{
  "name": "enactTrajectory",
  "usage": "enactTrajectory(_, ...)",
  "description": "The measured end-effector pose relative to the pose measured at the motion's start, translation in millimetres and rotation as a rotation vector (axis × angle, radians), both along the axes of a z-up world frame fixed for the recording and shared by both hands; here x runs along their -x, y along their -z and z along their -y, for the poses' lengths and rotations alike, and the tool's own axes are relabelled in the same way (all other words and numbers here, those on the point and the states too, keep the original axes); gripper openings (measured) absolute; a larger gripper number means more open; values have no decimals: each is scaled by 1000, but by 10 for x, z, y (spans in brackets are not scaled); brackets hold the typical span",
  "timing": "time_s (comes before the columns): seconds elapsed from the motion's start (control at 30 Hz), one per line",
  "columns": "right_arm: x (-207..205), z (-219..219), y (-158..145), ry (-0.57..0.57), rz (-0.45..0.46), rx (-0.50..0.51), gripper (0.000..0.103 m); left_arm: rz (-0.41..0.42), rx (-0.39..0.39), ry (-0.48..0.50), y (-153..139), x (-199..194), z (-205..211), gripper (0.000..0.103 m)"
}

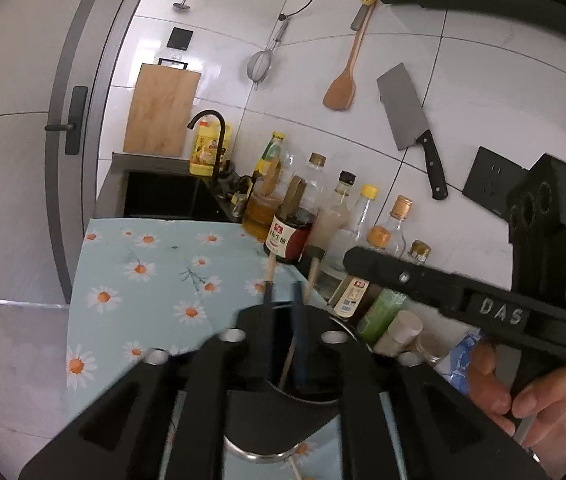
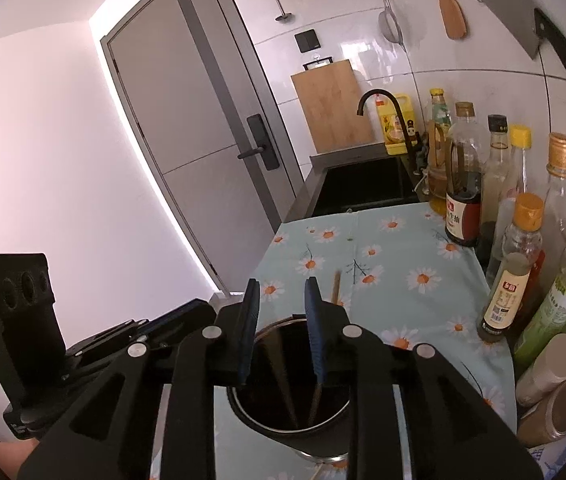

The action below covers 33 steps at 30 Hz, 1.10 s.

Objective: Organize utensils
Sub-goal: 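Move both open tools back down toward the utensil pile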

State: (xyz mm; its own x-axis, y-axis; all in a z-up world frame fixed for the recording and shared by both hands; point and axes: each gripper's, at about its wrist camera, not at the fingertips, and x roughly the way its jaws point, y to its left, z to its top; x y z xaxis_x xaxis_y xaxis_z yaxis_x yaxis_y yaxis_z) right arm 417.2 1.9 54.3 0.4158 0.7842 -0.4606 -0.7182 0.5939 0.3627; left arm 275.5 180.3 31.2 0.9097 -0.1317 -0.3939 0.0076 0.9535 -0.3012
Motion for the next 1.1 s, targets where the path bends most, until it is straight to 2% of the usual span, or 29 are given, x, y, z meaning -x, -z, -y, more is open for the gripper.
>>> enactTrajectory(0.03,25,14,-34,2,9,-4,25,-1,7,1,-11,14,-5,26)
enactTrajectory(0.27,150,101,-204,9,34,-6,25,-9,2,-33,-139,169,3,26)
enactTrajectory(0.63,554,219,-436,-30,83,53,25,26,4,-13,-375,643,77,26)
enactTrajectory(0.97,846,266,-351,-94,72,196,25,-1,27,-20,-333,998,126,26)
enactTrajectory(1.1,940,310,-236,-126,35,235,27,-46,45,-39,-221,1132,111,26)
